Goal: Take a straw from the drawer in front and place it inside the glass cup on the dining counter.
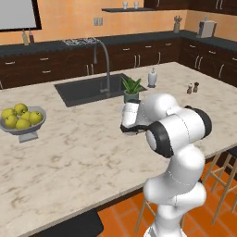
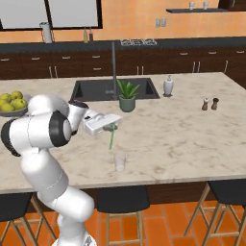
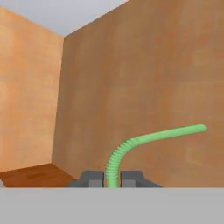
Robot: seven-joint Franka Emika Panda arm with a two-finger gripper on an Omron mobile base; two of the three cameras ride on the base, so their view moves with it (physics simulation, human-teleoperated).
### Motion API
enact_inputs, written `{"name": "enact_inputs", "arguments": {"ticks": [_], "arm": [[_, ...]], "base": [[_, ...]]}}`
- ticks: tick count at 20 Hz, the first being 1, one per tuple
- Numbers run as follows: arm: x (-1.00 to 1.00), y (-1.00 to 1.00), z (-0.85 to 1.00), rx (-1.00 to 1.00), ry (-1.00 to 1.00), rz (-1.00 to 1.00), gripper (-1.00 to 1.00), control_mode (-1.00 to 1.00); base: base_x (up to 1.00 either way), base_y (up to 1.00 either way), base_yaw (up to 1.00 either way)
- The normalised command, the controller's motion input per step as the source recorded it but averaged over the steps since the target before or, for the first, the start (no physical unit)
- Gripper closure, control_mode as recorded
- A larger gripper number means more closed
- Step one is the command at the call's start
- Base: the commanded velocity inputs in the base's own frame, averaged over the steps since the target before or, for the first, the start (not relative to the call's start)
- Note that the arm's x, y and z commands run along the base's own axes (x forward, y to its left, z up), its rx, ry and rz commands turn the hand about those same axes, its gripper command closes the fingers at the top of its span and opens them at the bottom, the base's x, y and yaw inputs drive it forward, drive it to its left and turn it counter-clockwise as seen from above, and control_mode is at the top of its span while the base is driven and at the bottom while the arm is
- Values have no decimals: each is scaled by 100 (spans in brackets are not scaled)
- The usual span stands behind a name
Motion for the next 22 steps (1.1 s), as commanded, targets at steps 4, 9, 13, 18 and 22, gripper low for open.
{"name": "enact_inputs", "arguments": {"ticks": [4,9,13,18,22], "arm": [[-10,-9,0,-33,14,-29,100,-100],[-5,1,4,-29,5,-11,100,-100],[0,0,0,-19,-1,-1,100,-100],[0,6,0,-7,-1,0,100,-100],[0,11,-18,4,-12,0,100,-100]], "base": [[0,0,0],[0,0,0],[0,0,0],[0,0,0],[0,0,0]]}}
